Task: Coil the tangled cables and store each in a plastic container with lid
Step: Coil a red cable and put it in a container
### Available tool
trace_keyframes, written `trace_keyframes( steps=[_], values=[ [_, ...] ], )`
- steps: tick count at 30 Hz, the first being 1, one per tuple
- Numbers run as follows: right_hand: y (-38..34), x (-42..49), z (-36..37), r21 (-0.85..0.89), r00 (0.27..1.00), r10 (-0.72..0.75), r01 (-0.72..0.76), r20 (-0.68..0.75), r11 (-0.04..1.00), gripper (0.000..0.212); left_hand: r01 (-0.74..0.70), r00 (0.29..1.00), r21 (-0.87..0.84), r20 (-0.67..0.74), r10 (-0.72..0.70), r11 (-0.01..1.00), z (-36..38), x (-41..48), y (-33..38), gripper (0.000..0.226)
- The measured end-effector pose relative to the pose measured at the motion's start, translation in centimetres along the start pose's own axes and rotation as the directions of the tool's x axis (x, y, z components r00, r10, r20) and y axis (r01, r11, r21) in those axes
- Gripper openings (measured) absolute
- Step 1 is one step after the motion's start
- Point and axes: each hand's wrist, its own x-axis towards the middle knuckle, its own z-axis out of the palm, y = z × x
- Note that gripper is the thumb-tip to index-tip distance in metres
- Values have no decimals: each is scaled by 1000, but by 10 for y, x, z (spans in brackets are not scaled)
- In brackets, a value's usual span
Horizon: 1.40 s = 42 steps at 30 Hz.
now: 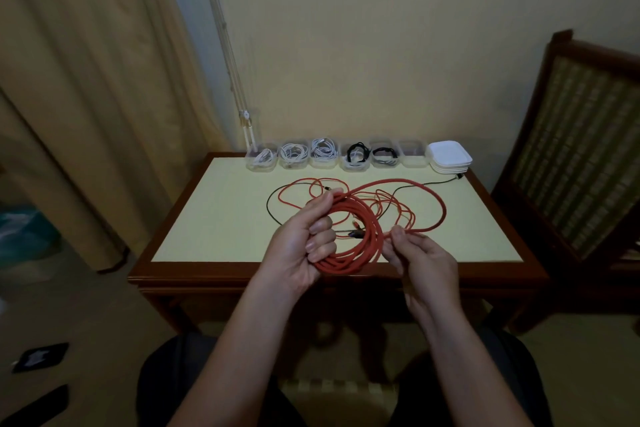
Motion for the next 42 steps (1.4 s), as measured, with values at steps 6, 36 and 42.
trace_keyframes(
  steps=[6,36,42],
  values=[
    [4,-4,5,-30,861,302,-319,409,947,15,-55,996,133,-58,63,990,-1,2,-5,23],
    [-9,12,-11,-617,907,-253,415,335,669,21,-312,917,293,-156,367,904,-5,-3,17,18],
    [7,48,-48,-798,942,-327,252,74,547,20,-304,935,142,-145,324,942,-10,-4,37,20]
  ],
)
